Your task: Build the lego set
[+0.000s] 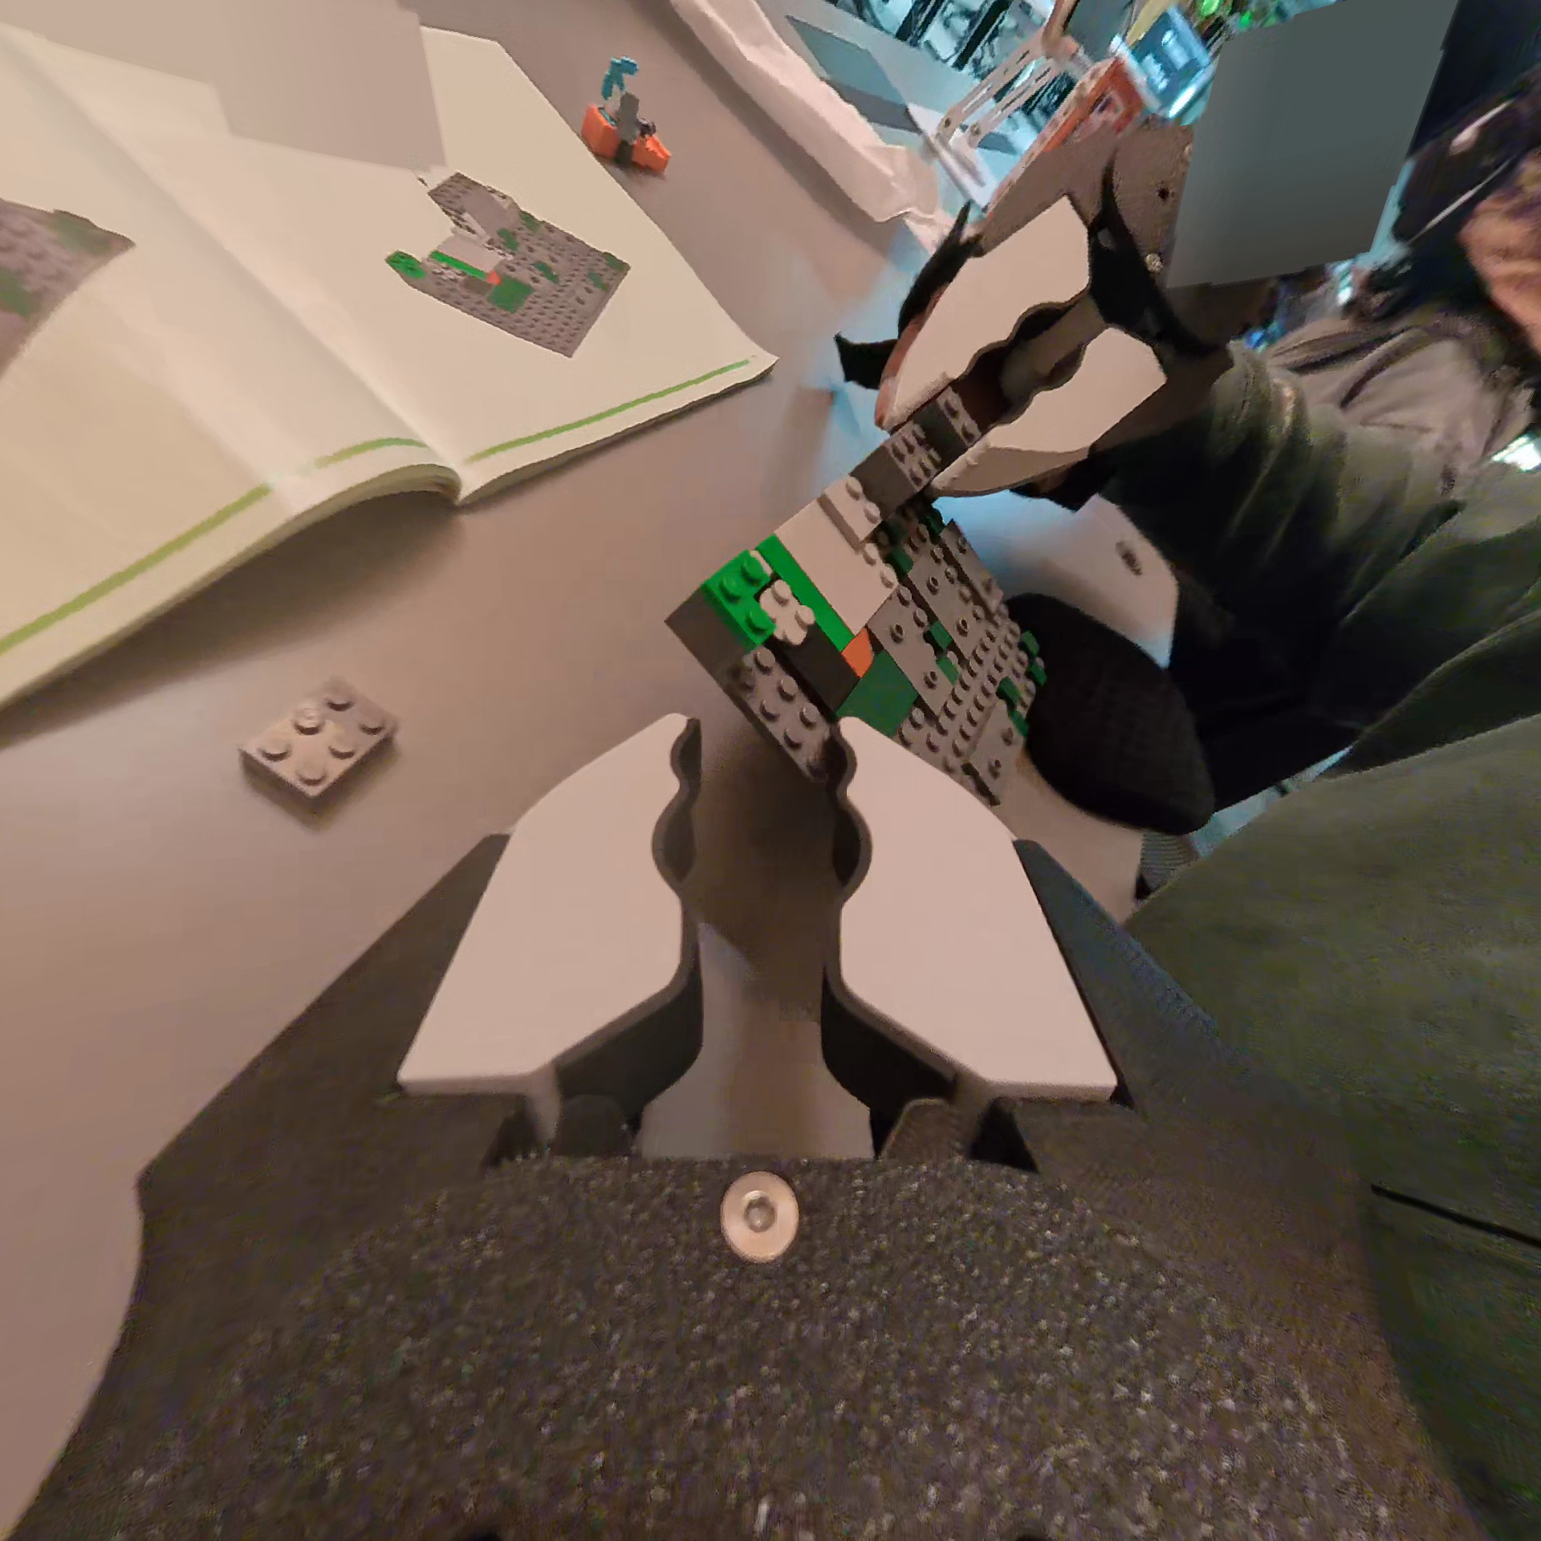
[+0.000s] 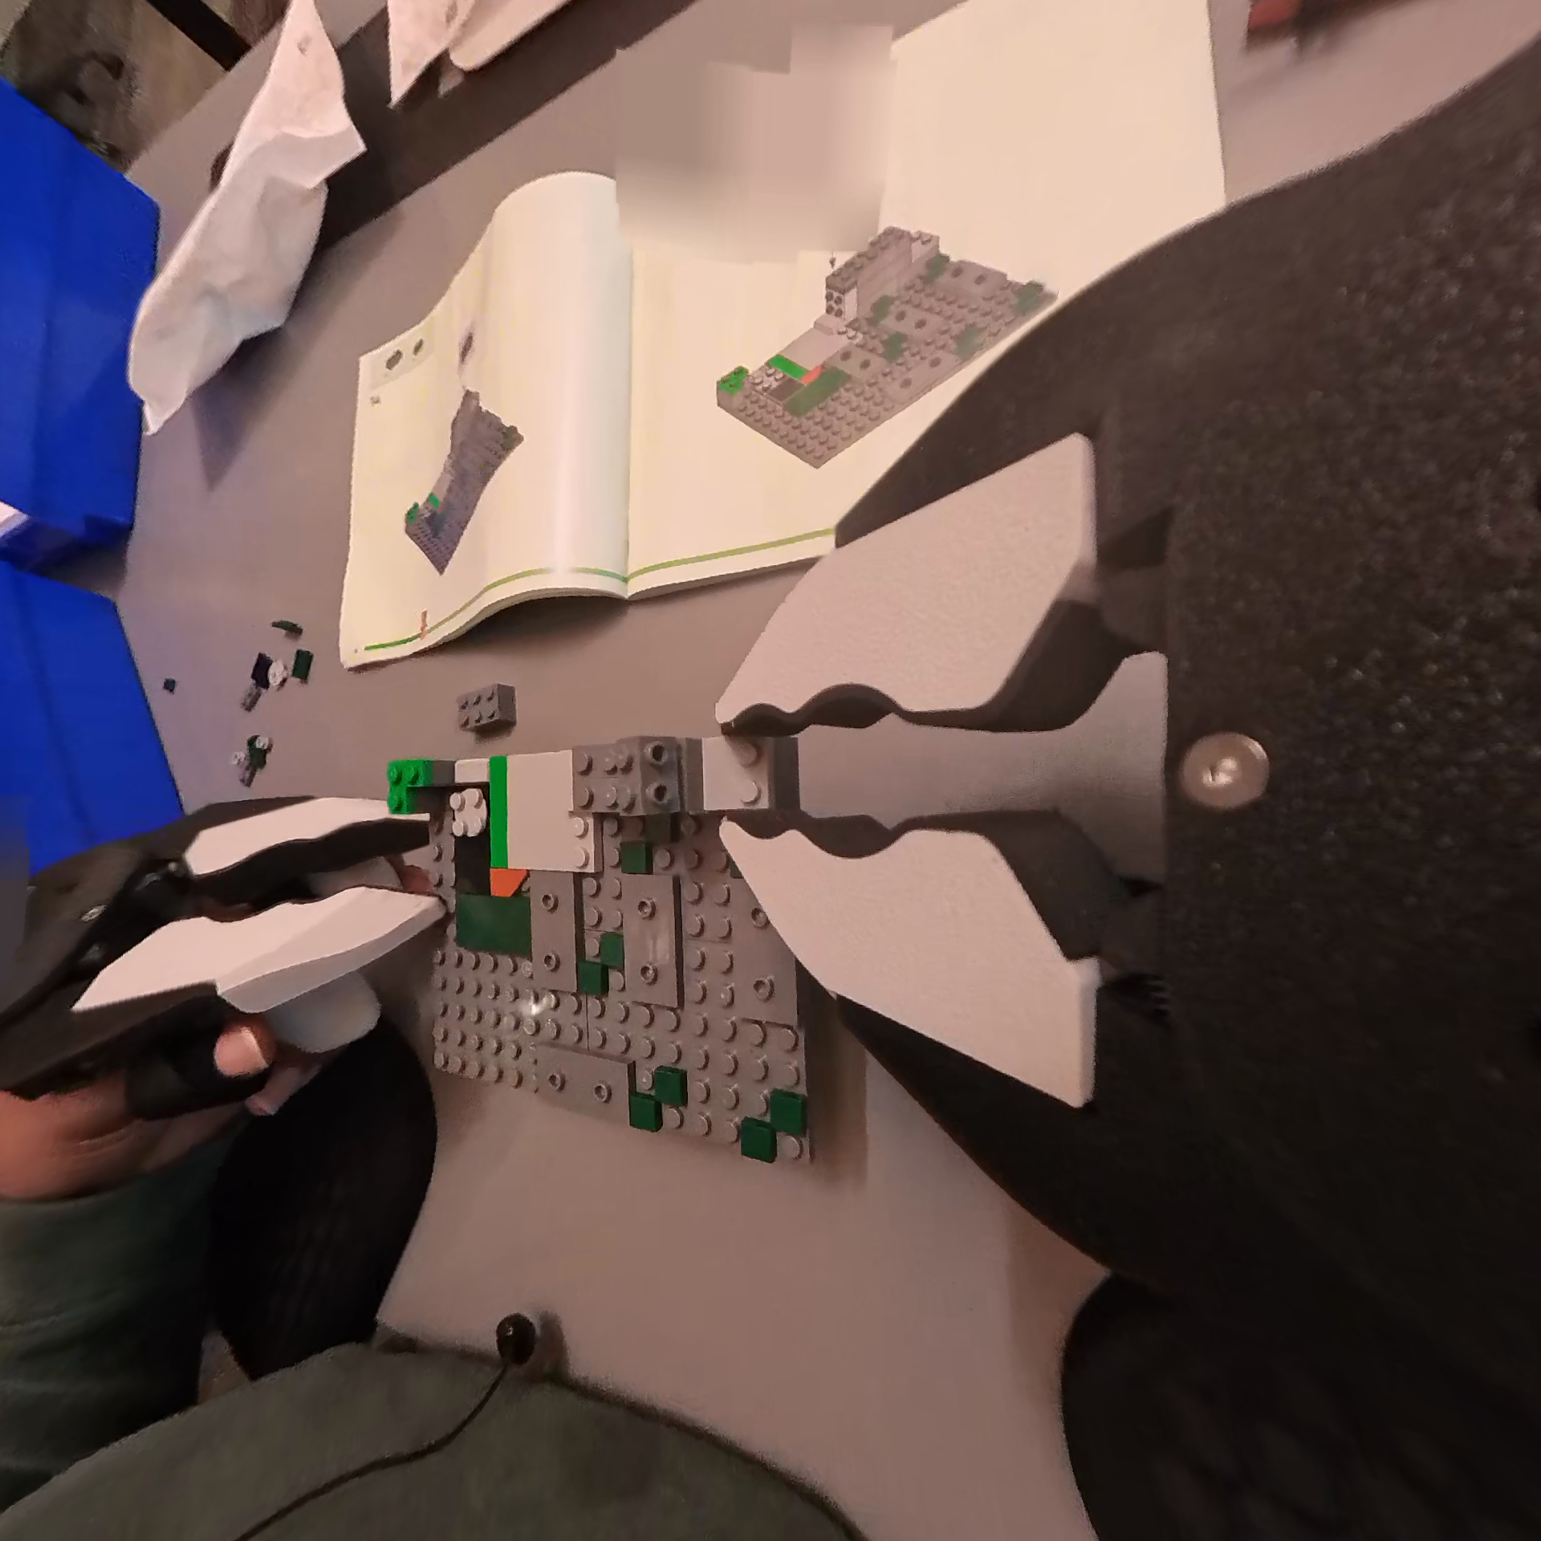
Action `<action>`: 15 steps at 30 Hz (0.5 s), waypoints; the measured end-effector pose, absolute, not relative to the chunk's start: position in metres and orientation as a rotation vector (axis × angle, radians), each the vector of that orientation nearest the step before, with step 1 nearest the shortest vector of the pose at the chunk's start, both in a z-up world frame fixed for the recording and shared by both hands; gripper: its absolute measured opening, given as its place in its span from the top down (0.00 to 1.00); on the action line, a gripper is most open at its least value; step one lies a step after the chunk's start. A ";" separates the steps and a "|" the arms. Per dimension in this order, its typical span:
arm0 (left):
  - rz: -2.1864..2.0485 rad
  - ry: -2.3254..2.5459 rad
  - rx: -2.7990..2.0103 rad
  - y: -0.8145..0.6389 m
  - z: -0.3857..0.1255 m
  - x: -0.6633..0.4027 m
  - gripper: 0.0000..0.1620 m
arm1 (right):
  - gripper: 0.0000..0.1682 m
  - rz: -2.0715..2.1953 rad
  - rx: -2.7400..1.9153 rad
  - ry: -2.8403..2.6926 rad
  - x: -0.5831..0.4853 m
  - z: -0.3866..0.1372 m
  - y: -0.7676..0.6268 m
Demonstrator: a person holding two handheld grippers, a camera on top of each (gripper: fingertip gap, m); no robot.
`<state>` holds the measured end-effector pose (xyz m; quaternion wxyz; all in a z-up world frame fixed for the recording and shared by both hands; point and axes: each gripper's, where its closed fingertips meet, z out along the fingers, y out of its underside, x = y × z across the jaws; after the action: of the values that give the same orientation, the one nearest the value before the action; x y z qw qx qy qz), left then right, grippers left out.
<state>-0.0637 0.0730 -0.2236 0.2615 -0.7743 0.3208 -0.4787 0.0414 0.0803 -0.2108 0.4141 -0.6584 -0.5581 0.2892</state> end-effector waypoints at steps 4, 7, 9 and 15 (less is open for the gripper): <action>-1.472 0.768 -2.106 0.062 -0.216 -0.055 0.82 | 0.90 0.728 -1.630 -1.408 0.042 -0.201 0.073; -1.555 0.717 -2.106 0.056 -0.212 -0.051 0.83 | 0.90 0.730 -1.616 -1.413 0.041 -0.197 0.068; -1.615 0.674 -2.105 0.053 -0.210 -0.049 0.83 | 0.90 0.738 -1.609 -1.415 0.039 -0.197 0.064; -1.779 0.524 -2.131 0.048 -0.207 -0.048 0.86 | 0.90 0.747 -1.594 -1.403 0.038 -0.195 0.059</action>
<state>-0.0480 0.0476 -0.2073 0.1577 -0.7449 0.1832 -0.6219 0.0380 0.0593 -0.1950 0.4307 -0.6392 -0.5623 0.2994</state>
